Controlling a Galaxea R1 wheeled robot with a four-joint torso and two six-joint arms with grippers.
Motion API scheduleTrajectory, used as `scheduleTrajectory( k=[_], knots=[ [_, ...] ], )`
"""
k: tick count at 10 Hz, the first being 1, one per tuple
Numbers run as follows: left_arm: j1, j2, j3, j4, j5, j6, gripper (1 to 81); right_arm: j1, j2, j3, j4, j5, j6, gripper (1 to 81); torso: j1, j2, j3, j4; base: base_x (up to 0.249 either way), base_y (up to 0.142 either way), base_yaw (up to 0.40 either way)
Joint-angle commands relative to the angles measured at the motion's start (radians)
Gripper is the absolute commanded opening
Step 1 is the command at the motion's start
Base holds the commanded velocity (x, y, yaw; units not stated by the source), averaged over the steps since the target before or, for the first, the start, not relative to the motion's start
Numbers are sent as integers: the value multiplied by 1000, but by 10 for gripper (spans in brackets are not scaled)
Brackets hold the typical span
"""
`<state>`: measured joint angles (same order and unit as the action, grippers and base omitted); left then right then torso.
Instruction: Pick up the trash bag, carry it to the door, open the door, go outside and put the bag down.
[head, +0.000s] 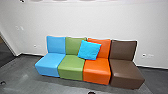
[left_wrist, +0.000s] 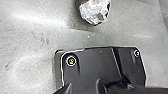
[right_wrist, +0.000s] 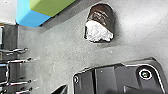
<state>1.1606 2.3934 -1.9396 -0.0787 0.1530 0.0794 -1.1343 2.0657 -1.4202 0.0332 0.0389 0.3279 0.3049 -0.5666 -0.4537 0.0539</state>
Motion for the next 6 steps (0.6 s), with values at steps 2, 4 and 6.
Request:
scheduleTrajectory(
  k=[2, 4, 6],
  knots=[
    [-117, -32, -15, -24, 86, -22, 811, 89, -80, 70, 33, -60, 5, 811, 84, -131, 0, 0, 0, 0, 0],
    [-175, -2, -91, -24, 152, -56, 811, 82, -96, 78, 36, -60, 5, 811, 128, -200, 0, 0, 0, 0, 0],
    [-219, 23, -119, -24, 165, -56, 811, 81, -94, 86, 36, -60, 5, 811, 168, -264, 0, 0, 0, 0, 0]
  ],
)
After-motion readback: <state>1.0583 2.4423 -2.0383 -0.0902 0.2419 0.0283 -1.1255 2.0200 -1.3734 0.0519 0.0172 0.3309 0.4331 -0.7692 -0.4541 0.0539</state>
